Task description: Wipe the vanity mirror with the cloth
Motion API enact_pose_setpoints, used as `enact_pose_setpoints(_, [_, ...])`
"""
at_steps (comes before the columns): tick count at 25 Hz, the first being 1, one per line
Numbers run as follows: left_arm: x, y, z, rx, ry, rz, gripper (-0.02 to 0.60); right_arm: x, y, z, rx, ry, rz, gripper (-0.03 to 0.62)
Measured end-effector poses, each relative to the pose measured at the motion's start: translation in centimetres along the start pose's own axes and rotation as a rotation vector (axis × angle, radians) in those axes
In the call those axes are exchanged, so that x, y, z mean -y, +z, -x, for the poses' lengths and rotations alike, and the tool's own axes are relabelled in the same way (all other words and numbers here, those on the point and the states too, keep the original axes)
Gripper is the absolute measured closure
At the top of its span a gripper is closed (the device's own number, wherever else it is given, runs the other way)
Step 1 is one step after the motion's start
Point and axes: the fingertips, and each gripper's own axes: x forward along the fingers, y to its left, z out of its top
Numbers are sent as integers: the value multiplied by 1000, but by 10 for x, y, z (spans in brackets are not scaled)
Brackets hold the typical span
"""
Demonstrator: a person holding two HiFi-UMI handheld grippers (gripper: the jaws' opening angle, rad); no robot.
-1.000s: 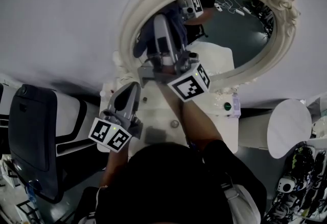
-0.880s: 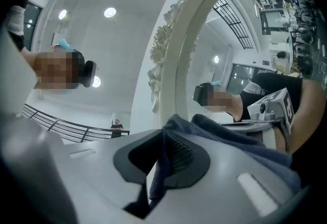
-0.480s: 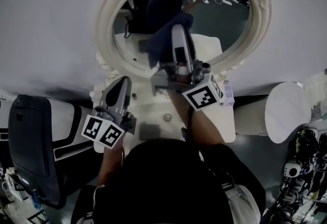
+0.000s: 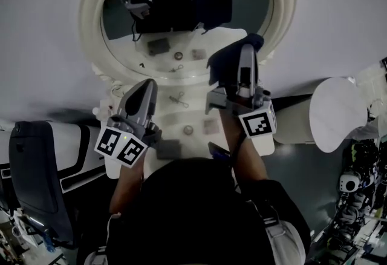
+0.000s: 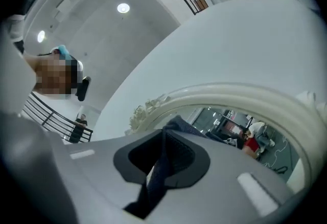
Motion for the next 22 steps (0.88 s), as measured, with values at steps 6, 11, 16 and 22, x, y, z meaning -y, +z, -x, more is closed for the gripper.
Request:
enact_pose_setpoints(6, [19, -11, -29, -12, -28, -19, 583, 43, 37, 31, 36, -108, 113, 566])
enact_pose_setpoints(11, [24, -21, -50, -25, -34, -28, 583, 79, 47, 39, 29, -170, 163, 566])
enact_pose_setpoints(16, [22, -33, -52, -24, -14, -31, 583, 102, 40, 48, 1, -182, 181, 566])
enact_pose_setpoints(22, [8, -35, -62, -31, 24, -38, 583, 131, 20, 39, -42, -192, 200, 566])
